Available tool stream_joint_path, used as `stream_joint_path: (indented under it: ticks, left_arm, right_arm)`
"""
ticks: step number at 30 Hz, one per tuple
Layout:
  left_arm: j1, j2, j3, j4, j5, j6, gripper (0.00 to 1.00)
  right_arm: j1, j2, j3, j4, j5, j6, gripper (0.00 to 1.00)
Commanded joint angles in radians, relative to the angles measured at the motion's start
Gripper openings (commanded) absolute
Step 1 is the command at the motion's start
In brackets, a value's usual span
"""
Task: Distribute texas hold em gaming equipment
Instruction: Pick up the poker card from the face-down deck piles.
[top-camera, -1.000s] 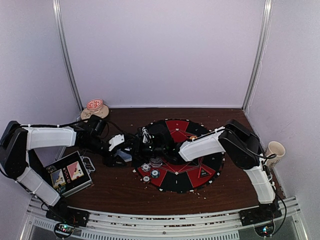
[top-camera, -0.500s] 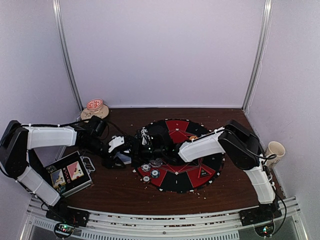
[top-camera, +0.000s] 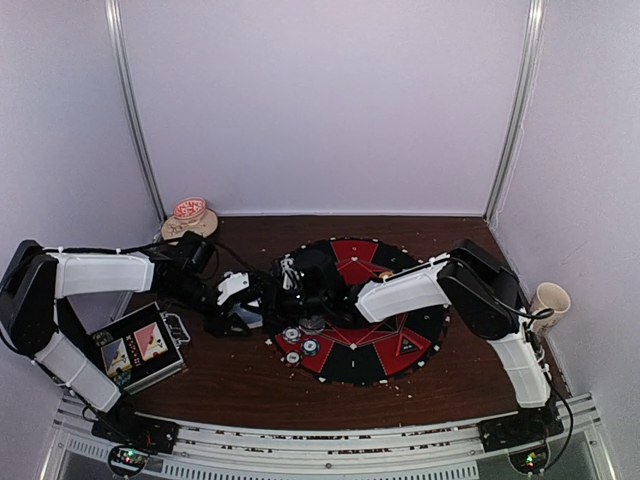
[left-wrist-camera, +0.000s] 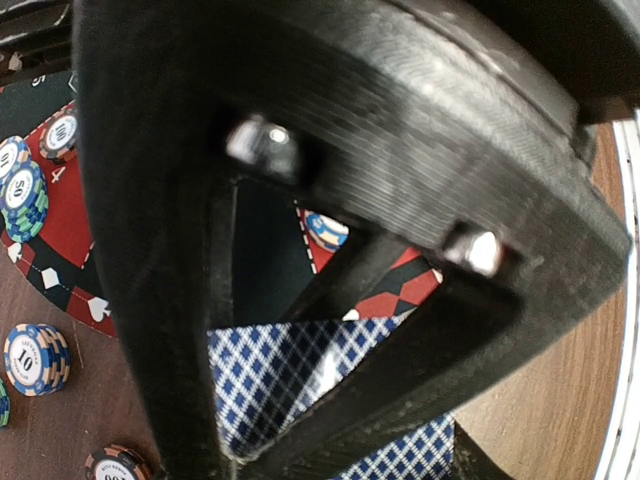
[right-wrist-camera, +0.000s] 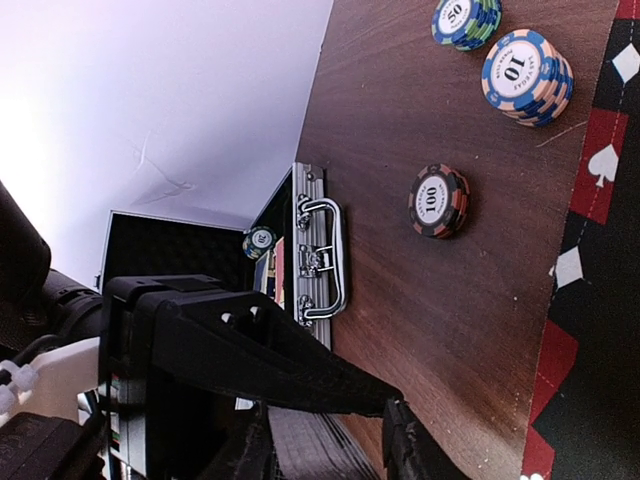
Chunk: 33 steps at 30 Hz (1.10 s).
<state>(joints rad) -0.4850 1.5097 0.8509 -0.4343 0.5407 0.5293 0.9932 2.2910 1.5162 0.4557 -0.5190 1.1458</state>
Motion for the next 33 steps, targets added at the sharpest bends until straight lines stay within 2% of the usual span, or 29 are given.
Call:
stream_joint_path:
  ticks: [1, 5, 12, 16, 24, 33]
  left_arm:
    - [-0.001, -0.003, 0.025, 0.048, 0.005, -0.008, 0.46]
    - [0.0, -0.006, 0.021, 0.058, -0.002, -0.008, 0.46]
    - [0.0, -0.012, 0.017, 0.06, 0.003, -0.005, 0.46]
    - [-0.001, -0.018, 0.015, 0.06, 0.005, -0.003, 0.46]
    - [0.0, -0.029, 0.008, 0.061, 0.012, 0.003, 0.45]
    - [-0.001, -0.031, 0.006, 0.061, 0.013, 0.005, 0.46]
  right_arm:
    - [-0.002, 0.01, -0.011, -0.016, 0.005, -0.017, 0.41]
    - [-0.002, -0.002, -0.035, 0.046, -0.027, 0.001, 0.47]
    - [0.001, -0.01, -0.045, 0.038, -0.051, -0.013, 0.47]
    - [0.001, -0.014, -0.041, -0.024, -0.034, -0.044, 0.46]
    - [-0.015, -0.041, -0.074, -0.07, 0.013, -0.074, 0.36]
    - [-0.048, -0.08, -0.129, -0.069, 0.024, -0.087, 0.33]
